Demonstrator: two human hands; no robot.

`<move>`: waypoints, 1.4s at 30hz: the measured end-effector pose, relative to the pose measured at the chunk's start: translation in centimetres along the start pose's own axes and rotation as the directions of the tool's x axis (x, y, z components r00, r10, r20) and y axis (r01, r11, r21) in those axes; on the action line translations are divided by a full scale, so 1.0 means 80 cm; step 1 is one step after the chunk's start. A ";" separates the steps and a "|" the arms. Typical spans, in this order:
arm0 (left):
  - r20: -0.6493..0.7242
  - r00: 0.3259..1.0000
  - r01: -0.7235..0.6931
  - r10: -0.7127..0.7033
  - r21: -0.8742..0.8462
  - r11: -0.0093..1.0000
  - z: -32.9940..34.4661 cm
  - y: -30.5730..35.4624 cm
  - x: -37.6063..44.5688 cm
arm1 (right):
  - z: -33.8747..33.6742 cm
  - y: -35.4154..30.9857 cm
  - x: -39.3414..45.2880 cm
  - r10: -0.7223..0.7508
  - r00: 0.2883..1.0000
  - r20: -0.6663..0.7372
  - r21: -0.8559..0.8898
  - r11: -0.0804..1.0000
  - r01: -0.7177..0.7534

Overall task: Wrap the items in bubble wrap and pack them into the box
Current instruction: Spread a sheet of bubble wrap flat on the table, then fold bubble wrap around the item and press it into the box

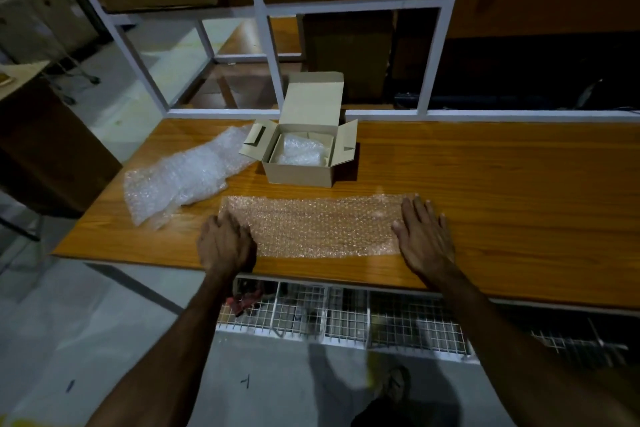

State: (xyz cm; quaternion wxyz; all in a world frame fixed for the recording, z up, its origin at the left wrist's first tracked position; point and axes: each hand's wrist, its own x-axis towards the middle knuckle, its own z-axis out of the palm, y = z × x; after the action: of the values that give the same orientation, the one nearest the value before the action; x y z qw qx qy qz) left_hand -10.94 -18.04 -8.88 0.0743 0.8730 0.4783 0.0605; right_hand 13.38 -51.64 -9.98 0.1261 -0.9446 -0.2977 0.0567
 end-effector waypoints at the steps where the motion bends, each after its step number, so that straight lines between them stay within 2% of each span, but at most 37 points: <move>1: -0.020 0.996 0.084 -0.084 -0.010 0.996 -0.004 0.004 -0.009 | 0.000 0.002 -0.012 -0.031 0.999 0.004 -0.008 0.999 0.032; 4: 0.001 0.963 0.269 -0.269 -0.059 0.961 -0.010 0.008 -0.023 | 0.011 0.008 -0.044 -0.100 0.991 0.092 -0.071 0.992 0.107; 8: 0.055 0.923 0.382 -0.381 -0.247 0.891 -0.015 0.005 -0.004 | 0.017 0.011 -0.056 -0.083 0.992 0.094 -0.080 0.993 0.091; 10: 0.087 0.890 0.443 -0.448 -0.399 0.803 -0.020 0.006 0.002 | 0.017 0.013 -0.056 -0.086 0.991 0.103 -0.065 0.994 0.093; 12: 0.043 0.885 0.427 -0.464 -0.473 0.771 -0.033 0.023 -0.005 | 0.018 0.015 -0.054 -0.087 0.990 0.109 -0.045 0.995 0.092; 14: -0.041 0.932 0.283 -0.360 -0.538 0.794 -0.047 0.057 -0.020 | 0.017 0.016 -0.054 -0.086 0.990 0.108 -0.012 0.996 0.088; 18: -0.158 0.981 -0.035 -0.114 -0.719 0.694 -0.060 0.158 -0.070 | 0.011 0.018 -0.052 -0.080 0.989 0.124 0.095 0.993 0.068; 20: -0.184 0.983 -0.146 0.008 -0.749 0.646 -0.048 0.213 -0.094 | 0.003 0.020 -0.047 -0.084 0.988 0.131 0.231 0.972 0.052; 22: -0.154 0.981 -0.194 0.118 -0.776 0.601 -0.029 0.261 -0.120 | -0.009 0.021 -0.044 -0.065 0.989 0.134 0.423 0.906 0.002; 24: -0.142 0.967 -0.243 0.212 -0.762 0.600 -0.004 0.302 -0.142 | -0.020 0.026 -0.042 0.004 0.988 0.154 0.590 0.802 -0.096; 27: -0.146 0.933 -0.343 0.327 -0.633 0.694 0.037 0.340 -0.159 | -0.030 0.039 -0.037 0.096 0.982 0.165 0.735 0.651 -0.187; 29: -0.095 0.912 -0.372 0.398 -0.599 0.709 0.054 0.349 -0.164 | -0.031 0.046 -0.035 0.135 0.979 0.152 0.770 0.605 -0.203; 34: -0.001 0.801 -0.542 0.599 -0.426 0.724 0.066 0.337 -0.174 | -0.033 0.053 -0.031 0.181 0.975 0.128 0.818 0.537 -0.207; 36: -0.012 0.774 -0.571 0.632 -0.442 0.692 0.063 0.330 -0.177 | -0.032 0.054 -0.031 0.208 0.971 0.118 0.810 0.545 -0.215; 38: -0.093 0.779 -0.577 0.620 -0.494 0.651 0.059 0.323 -0.173 | -0.033 0.047 -0.034 0.262 0.965 0.031 0.710 0.674 -0.206; 40: -0.226 0.815 -0.563 0.533 -0.524 0.639 0.055 0.318 -0.159 | -0.036 0.032 -0.037 0.249 0.957 -0.150 0.456 0.876 -0.156; 42: -0.279 0.839 -0.542 0.468 -0.516 0.663 0.053 0.311 -0.140 | -0.035 0.004 -0.036 0.147 0.955 -0.258 0.289 0.955 -0.069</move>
State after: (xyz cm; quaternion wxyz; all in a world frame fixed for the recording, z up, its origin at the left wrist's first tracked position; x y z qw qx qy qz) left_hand 4.38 -40.99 -8.76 0.2854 0.9008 0.1793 0.2736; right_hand 11.69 -54.15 -7.26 0.2938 -0.9312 -0.2138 -0.0278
